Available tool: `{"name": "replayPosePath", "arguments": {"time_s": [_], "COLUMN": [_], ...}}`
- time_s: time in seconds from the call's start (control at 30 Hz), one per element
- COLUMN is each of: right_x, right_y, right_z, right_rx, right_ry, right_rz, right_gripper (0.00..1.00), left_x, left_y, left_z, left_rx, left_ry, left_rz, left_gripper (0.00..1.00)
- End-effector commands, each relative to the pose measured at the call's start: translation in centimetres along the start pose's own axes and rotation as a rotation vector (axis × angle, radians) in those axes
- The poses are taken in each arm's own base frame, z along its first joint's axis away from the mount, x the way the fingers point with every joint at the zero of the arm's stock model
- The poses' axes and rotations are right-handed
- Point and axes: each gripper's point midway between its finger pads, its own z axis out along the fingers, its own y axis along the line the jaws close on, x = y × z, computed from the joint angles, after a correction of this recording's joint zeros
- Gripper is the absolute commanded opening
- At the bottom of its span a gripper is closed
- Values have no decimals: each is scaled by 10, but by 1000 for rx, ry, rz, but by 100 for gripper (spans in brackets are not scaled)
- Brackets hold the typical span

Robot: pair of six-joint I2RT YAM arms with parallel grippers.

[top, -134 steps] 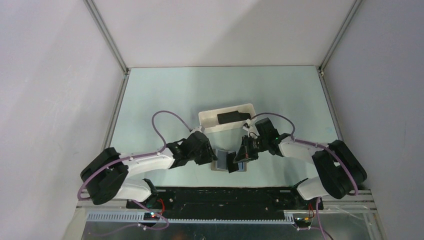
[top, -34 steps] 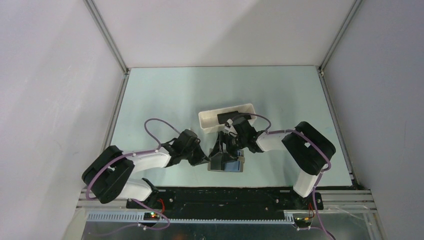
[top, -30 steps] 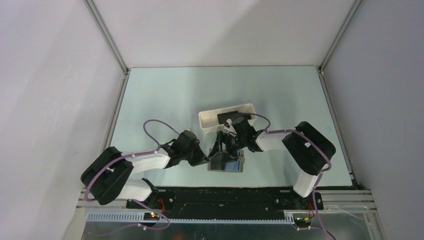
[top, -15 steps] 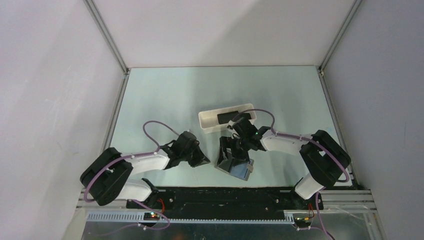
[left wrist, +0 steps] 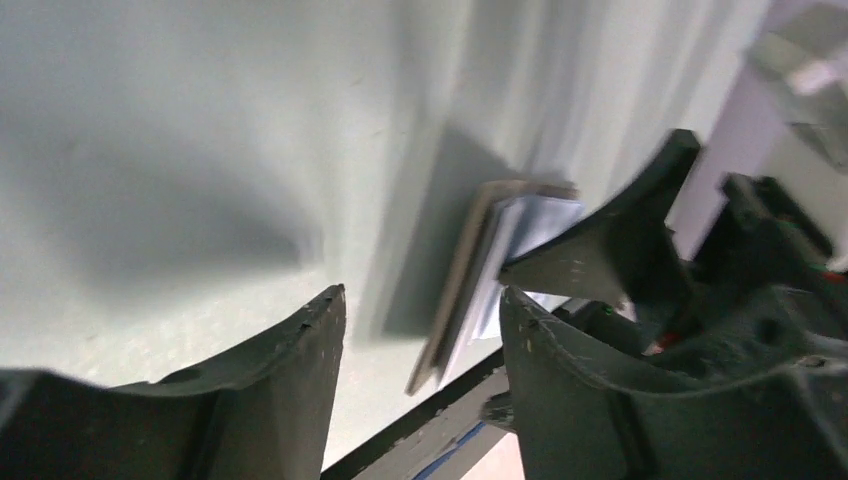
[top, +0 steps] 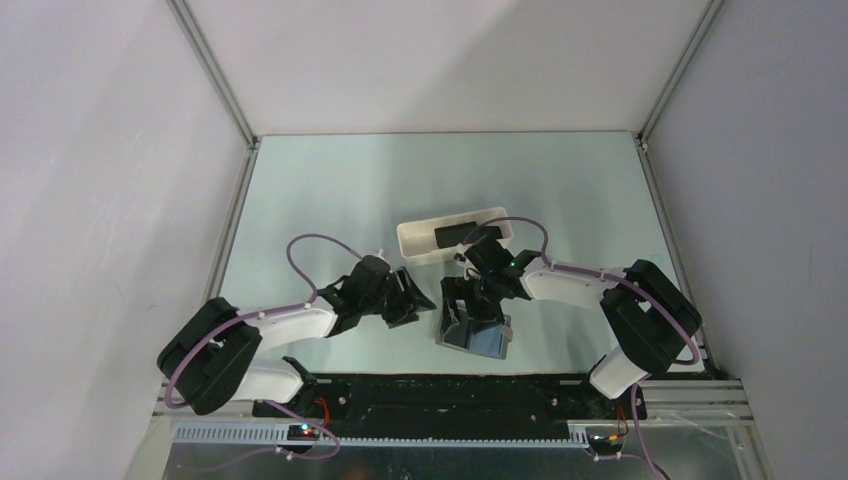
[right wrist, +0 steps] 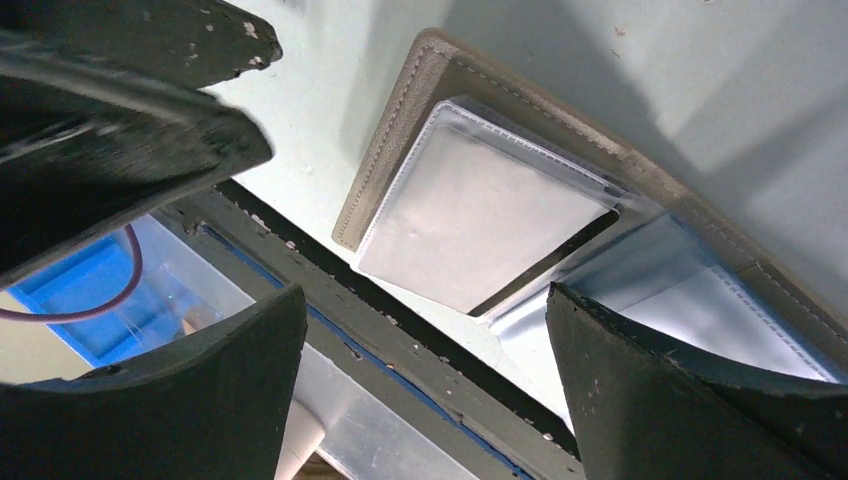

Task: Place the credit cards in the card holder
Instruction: Insert the credit card into the card holder, then close the card holder at the center of the board.

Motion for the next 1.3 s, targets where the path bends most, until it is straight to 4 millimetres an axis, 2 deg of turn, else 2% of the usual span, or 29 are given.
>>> {"name": "replayPosePath", "arguments": {"time_s": [0.0,0.07,0.17,0.4,0.53,0.73,0.83,0.9,1.03,1.07,1.1,1.17,1.27], "right_x": [-10,-14,-17,-21,-22,-26,-26,-26,-25,-27,-25,-24,-26], "right_y": [0,4,7,1,5,8,9,9,5,3,0,-4,-12], "right_z": [-1,-1,-5,-12,-15,-20,-24,-27,-35,-37,-38,-41,-43], "right_rx": [-3,-25,-53,-155,-191,-214,-220,-217,-177,-157,-138,-102,-42], "right_ry": [-15,-27,-44,-69,-80,-90,-94,-101,-121,-137,-133,-137,-142], "right_rz": [-46,-62,-79,-7,-10,0,0,1,-13,-20,-27,-43,-50], "right_gripper": [92,92,92,92,92,92,93,93,93,93,93,93,93], "left_x": [-5,0,7,22,30,36,33,30,21,20,15,14,4], "left_y": [-53,-57,-63,-52,-62,-64,-64,-66,-68,-59,-63,-40,-28], "left_z": [-8,-4,3,17,20,25,23,21,9,10,4,-1,-15], "left_rx": [261,284,319,297,321,314,317,322,324,276,274,138,28], "left_ry": [21,70,132,214,245,260,241,220,156,141,113,99,52], "left_rz": [59,76,79,24,51,56,57,60,73,69,105,116,158], "left_gripper": [66,71,72,61,57,33,12,2,0,0,0,0,0]}}
